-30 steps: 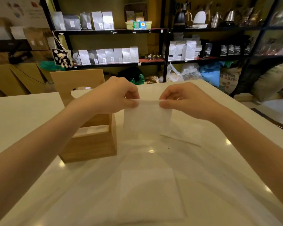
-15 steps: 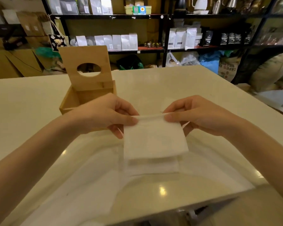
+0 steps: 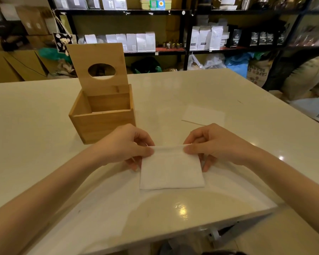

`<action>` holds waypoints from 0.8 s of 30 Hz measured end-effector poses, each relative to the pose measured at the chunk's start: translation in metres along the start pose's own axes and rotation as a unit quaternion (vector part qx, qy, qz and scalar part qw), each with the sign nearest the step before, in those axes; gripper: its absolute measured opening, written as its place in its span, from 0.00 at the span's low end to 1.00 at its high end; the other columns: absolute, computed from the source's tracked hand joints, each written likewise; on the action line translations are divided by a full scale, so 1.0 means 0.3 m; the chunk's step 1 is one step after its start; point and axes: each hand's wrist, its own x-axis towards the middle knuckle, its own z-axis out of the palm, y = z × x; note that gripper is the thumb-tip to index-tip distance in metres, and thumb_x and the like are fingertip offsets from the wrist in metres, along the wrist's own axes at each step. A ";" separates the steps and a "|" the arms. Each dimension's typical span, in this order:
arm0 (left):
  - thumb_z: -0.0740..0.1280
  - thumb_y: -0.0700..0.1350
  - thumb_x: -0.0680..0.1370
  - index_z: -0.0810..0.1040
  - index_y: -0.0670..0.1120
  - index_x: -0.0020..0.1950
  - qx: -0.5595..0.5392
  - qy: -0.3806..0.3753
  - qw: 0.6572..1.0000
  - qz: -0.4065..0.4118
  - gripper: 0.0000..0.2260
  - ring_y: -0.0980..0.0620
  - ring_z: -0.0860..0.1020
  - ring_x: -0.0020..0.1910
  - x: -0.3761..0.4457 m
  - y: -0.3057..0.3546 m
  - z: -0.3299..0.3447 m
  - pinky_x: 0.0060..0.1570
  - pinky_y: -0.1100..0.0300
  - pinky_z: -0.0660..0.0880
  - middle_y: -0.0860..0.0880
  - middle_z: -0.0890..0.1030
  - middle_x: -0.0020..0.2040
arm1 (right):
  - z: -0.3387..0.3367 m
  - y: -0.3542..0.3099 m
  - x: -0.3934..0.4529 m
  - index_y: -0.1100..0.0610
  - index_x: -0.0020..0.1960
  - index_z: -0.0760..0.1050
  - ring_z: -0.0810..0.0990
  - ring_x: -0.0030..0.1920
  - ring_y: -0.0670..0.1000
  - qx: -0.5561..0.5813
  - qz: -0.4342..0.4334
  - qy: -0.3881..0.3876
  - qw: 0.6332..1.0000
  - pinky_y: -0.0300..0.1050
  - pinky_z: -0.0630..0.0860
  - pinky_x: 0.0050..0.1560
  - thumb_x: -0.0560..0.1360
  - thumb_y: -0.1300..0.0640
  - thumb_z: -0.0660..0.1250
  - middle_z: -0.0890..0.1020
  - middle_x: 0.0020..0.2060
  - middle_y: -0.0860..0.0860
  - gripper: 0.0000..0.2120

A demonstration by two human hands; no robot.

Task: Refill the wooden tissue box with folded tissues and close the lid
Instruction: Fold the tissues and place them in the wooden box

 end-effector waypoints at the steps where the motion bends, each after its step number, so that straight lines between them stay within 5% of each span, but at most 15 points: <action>1: 0.68 0.42 0.73 0.81 0.45 0.48 0.012 0.009 1.000 0.003 0.05 0.56 0.80 0.26 0.002 -0.002 0.003 0.27 0.65 0.77 0.47 0.83 0.42 | 0.000 0.002 0.000 0.61 0.42 0.80 0.79 0.26 0.49 -0.006 -0.007 0.008 1.000 0.41 0.77 0.25 0.71 0.61 0.69 0.81 0.28 0.51 0.03; 5: 0.69 0.42 0.73 0.81 0.44 0.46 0.019 0.021 1.000 0.002 0.04 0.56 0.80 0.25 0.005 -0.009 0.006 0.27 0.64 0.78 0.48 0.82 0.40 | 0.006 0.006 -0.002 0.56 0.38 0.81 0.75 0.24 0.46 -0.083 -0.053 0.050 0.994 0.40 0.74 0.26 0.69 0.60 0.70 0.78 0.23 0.46 0.02; 13: 0.70 0.43 0.72 0.78 0.47 0.45 0.081 0.023 0.996 0.011 0.04 0.58 0.79 0.25 0.012 -0.013 0.012 0.26 0.67 0.75 0.51 0.80 0.38 | 0.010 0.018 0.007 0.50 0.40 0.79 0.73 0.32 0.42 -0.222 -0.092 0.083 0.967 0.31 0.69 0.34 0.66 0.56 0.72 0.78 0.34 0.44 0.03; 17: 0.70 0.49 0.71 0.76 0.51 0.50 0.218 0.031 0.974 0.054 0.09 0.56 0.75 0.39 0.029 0.029 -0.012 0.39 0.63 0.75 0.55 0.75 0.42 | -0.014 0.015 0.012 0.48 0.46 0.77 0.74 0.34 0.44 -0.254 -0.076 0.062 0.962 0.35 0.71 0.37 0.68 0.51 0.71 0.77 0.38 0.43 0.08; 24: 0.64 0.52 0.75 0.77 0.47 0.52 0.247 0.052 0.961 0.116 0.11 0.57 0.74 0.36 0.154 0.227 -0.018 0.33 0.66 0.69 0.52 0.75 0.43 | -0.160 -0.042 0.014 0.46 0.47 0.75 0.76 0.39 0.44 -0.296 -0.093 0.126 0.942 0.40 0.71 0.41 0.72 0.50 0.66 0.76 0.39 0.42 0.04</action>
